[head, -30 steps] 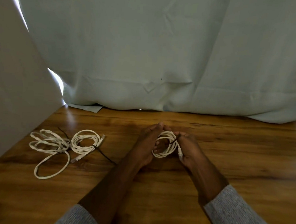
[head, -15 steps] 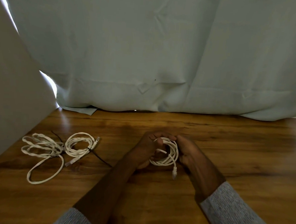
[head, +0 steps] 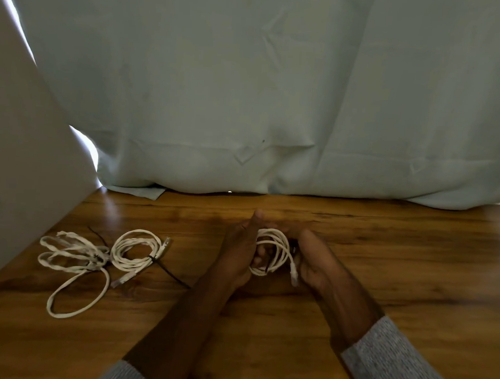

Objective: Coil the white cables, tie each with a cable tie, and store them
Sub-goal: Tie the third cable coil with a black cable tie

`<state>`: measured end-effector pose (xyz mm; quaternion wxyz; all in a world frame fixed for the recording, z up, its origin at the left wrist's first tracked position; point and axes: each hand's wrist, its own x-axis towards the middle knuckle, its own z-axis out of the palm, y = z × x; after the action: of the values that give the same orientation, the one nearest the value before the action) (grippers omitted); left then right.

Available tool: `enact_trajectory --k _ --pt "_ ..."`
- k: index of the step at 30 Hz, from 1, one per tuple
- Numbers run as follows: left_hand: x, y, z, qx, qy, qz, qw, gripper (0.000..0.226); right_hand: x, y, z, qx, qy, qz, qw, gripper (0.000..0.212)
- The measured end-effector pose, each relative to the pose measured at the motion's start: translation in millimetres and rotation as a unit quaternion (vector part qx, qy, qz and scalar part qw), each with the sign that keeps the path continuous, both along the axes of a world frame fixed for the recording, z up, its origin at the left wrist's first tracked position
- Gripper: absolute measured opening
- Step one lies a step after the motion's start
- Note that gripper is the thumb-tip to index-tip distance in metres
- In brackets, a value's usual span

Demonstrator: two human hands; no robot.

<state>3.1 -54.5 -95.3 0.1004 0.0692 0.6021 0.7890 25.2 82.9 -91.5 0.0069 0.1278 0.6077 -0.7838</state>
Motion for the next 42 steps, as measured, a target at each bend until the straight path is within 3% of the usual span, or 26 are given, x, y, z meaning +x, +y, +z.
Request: enact_trajectory --k 6,11,15,17,19,24,30,34,42 --pt "-8.0 -5.1 -4.6 0.029 -0.127 0.032 0.991 0.054 0.5 -1.0 -1.9 0.009 0.002 0.022 1.0 0.02" --pt "-14.9 -16.1 -3.0 0.183 -0.176 -0.077 0.964 0.069 0.3 -0.5 -2.9 -0.002 -0.035 0.017 0.999 0.018" --pt "-12.1 -20.0 -2.5 0.163 -0.13 -0.139 0.968 0.023 3.8 1.0 2.2 -0.053 -0.057 0.032 0.996 0.02" --pt "-12.5 -17.3 -1.5 0.158 -0.101 -0.122 0.975 0.003 4.7 2.2 3.8 -0.067 -0.055 0.041 0.995 0.02" --pt "-14.5 -15.4 -1.9 0.131 -0.082 -0.099 0.983 0.018 5.4 1.6 3.9 -0.063 -0.045 0.056 0.995 0.027" --pt "-16.6 -15.3 -5.7 0.117 -0.039 -0.095 0.988 0.019 3.5 0.1 3.3 -0.088 -0.053 0.056 0.993 0.038" --pt "-8.0 -17.0 -4.9 0.16 -0.04 -0.188 0.968 0.014 1.5 13.6 -0.4 -0.125 -0.097 0.0 0.987 0.029" --pt "-6.4 -20.2 -6.3 0.171 -0.022 -0.236 0.956 0.012 -4.0 18.7 -5.3 -0.088 -0.11 -0.02 0.99 0.033" --pt "-5.6 -21.6 -8.5 0.217 0.002 -0.315 0.924 0.029 -13.5 21.0 -15.4 -0.1 -0.163 -0.041 0.981 0.029"
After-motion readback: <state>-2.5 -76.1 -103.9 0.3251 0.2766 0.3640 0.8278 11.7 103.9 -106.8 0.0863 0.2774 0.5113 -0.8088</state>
